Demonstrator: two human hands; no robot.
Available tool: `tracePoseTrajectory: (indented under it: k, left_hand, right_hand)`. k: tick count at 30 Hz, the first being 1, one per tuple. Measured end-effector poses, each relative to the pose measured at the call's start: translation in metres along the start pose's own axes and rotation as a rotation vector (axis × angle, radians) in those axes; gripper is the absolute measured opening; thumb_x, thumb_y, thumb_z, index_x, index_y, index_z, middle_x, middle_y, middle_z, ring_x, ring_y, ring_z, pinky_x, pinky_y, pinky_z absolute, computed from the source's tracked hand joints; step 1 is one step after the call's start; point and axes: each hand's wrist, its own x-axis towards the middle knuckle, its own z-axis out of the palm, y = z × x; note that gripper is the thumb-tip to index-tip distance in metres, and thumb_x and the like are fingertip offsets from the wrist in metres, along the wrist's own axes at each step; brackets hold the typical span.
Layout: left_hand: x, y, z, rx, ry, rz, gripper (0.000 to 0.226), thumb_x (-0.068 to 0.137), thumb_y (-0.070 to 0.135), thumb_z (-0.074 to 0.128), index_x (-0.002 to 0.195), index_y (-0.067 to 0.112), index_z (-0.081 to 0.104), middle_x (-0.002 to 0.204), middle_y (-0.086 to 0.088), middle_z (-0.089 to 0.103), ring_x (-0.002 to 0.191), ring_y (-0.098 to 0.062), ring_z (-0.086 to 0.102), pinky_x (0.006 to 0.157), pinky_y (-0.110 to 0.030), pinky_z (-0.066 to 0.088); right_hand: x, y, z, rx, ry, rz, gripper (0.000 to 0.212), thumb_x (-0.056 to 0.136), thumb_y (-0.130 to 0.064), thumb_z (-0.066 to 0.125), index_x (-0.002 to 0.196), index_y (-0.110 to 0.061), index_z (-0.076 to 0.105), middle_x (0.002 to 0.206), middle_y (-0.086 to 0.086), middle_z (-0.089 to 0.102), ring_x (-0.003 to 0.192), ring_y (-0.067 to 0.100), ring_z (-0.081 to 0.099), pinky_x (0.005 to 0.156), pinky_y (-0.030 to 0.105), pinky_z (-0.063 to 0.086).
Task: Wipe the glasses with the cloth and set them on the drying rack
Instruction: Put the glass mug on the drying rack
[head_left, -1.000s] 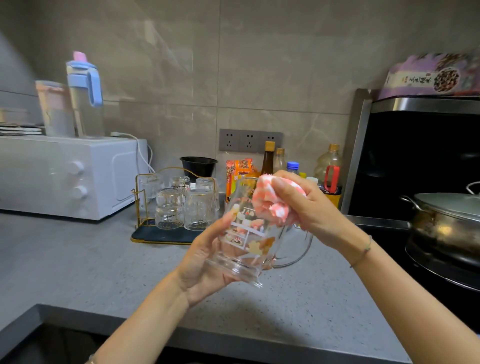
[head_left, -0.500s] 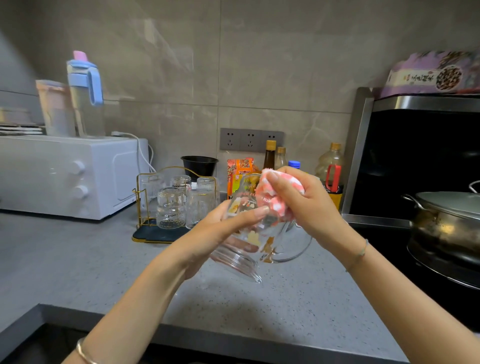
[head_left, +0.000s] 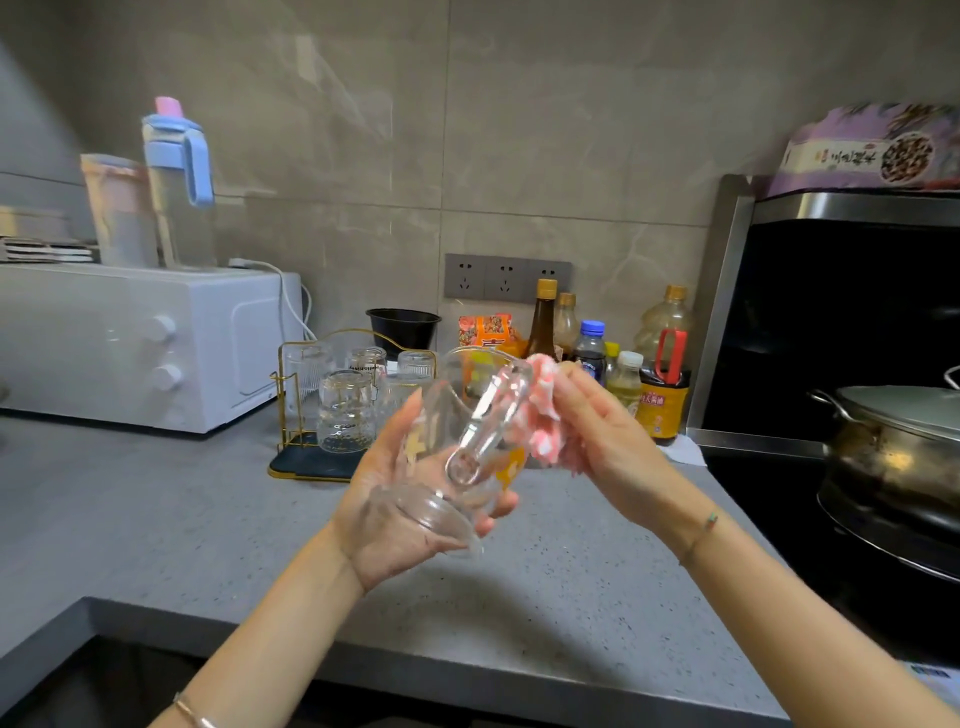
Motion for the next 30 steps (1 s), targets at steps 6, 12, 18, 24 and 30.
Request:
tracePoseTrajectory:
  k: [6, 12, 18, 24, 30]
  left_hand:
    - [-0.003, -0.004, -0.017, 0.050, 0.328, -0.021, 0.102, 0.050, 0.061, 0.085, 0.129, 0.003, 0.057, 0.111, -0.020, 0.069, 0.084, -0.037, 0.070, 0.073, -0.045, 0.060]
    - [-0.013, -0.006, -0.040, 0.053, 0.583, 0.001, 0.058, 0.087, 0.057, 0.055, 0.094, 0.000, 0.066, 0.091, -0.023, 0.071, 0.078, -0.034, 0.068, 0.080, -0.046, 0.053]
    - [-0.014, -0.008, -0.055, 0.110, 0.663, -0.024, 0.059, 0.077, 0.055, 0.064, 0.115, 0.009, 0.066, 0.102, -0.017, 0.073, 0.091, -0.033, 0.069, 0.093, -0.049, 0.050]
    - [-0.009, -0.014, -0.059, 0.141, 0.675, -0.053, 0.058, 0.073, 0.055, 0.065, 0.111, 0.011, 0.065, 0.096, -0.016, 0.074, 0.082, -0.032, 0.072, 0.078, -0.048, 0.054]
    - [-0.008, -0.007, -0.063, 0.116, 0.684, -0.087, 0.060, 0.072, 0.060, 0.065, 0.105, 0.010, 0.070, 0.093, -0.017, 0.074, 0.074, -0.033, 0.073, 0.068, -0.052, 0.058]
  right_hand:
    - [0.012, 0.067, 0.011, 0.008, 0.300, 0.129, 0.029, 0.097, -0.033, 0.048, 0.104, -0.011, 0.066, 0.067, 0.001, 0.064, 0.054, 0.014, 0.054, 0.043, 0.022, 0.041]
    - [0.004, 0.130, 0.019, 0.135, 0.189, 0.551, 0.018, 0.098, -0.015, 0.050, 0.102, -0.003, 0.062, 0.090, 0.016, 0.066, 0.073, 0.021, 0.062, 0.071, 0.030, 0.052]
    - [-0.001, 0.152, 0.015, -0.026, 0.227, 0.617, 0.029, 0.093, -0.018, 0.060, 0.111, 0.004, 0.064, 0.095, 0.016, 0.068, 0.078, 0.019, 0.060, 0.067, 0.020, 0.051]
    - [-0.006, 0.141, 0.006, -0.466, 0.307, 0.334, 0.034, 0.089, -0.017, 0.065, 0.122, -0.013, 0.058, 0.126, 0.003, 0.059, 0.110, 0.016, 0.054, 0.089, 0.022, 0.042]
    - [-0.031, 0.068, 0.043, -0.550, -0.136, -0.303, 0.065, 0.077, -0.038, 0.075, 0.134, -0.032, 0.044, 0.147, -0.017, 0.037, 0.136, -0.003, 0.032, 0.113, 0.016, 0.025]
